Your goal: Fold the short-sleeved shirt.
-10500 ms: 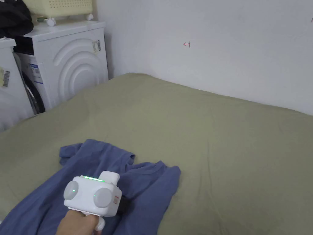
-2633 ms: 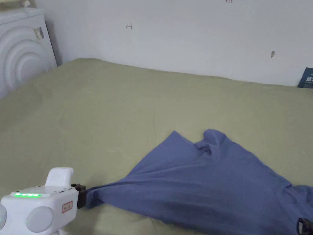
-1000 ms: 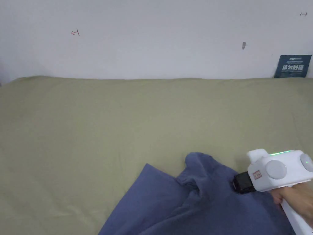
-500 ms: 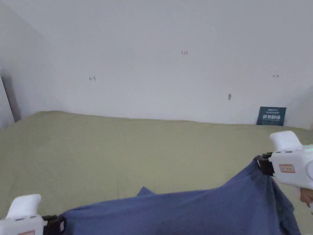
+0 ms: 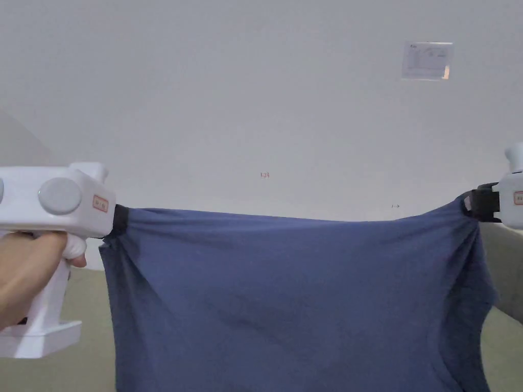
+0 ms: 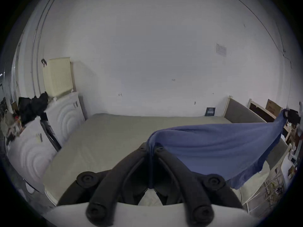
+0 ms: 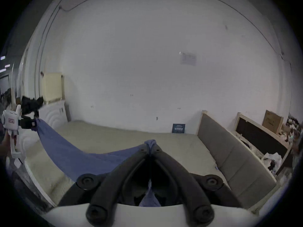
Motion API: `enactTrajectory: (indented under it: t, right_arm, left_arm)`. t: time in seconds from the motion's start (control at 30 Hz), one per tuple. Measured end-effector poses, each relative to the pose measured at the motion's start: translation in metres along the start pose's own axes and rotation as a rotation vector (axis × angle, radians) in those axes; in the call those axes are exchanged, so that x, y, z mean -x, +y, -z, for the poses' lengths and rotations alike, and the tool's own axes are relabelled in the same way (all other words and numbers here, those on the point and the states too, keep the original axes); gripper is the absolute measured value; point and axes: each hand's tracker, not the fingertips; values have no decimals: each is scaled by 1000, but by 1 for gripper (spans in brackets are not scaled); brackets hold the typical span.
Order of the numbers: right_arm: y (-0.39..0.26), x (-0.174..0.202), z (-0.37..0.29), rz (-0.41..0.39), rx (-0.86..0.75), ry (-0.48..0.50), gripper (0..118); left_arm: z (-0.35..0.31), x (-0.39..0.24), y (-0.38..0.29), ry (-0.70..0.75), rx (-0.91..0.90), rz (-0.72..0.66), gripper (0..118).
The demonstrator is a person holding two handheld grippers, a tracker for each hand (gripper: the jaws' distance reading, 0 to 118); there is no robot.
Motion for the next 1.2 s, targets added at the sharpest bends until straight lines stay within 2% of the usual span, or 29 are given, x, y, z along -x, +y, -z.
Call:
enactTrajectory:
  t: [0.13,0.53,0.87,0.97,1.03,1.1,1.2]
  right_arm:
    - [13,4,11,30,-25,0,0]
    - [61,20,102,-29,-57,-37,0]
    - [105,9,215,-32,-43,-101,0]
    - [112,8,244,-57,-52,-121,0]
    - [114,8,260,-40,-74,-135,0]
    - [114,10,276,-27,-68,-134,0]
    - [108,12,297,-49,-52,-143,0]
  left_arm:
    - [3,0,23,36,-5,-11,4]
    - [48,-6,68,134,-31,34,4]
    - [143,-31,126,185,-65,31,4]
    - [174,-41,137,230,-69,103,4]
    - [194,-46,142,250,-80,130,4]
    - [213,-46,142,232,-88,96,4]
    - [239,-45,134,242,-82,60,4]
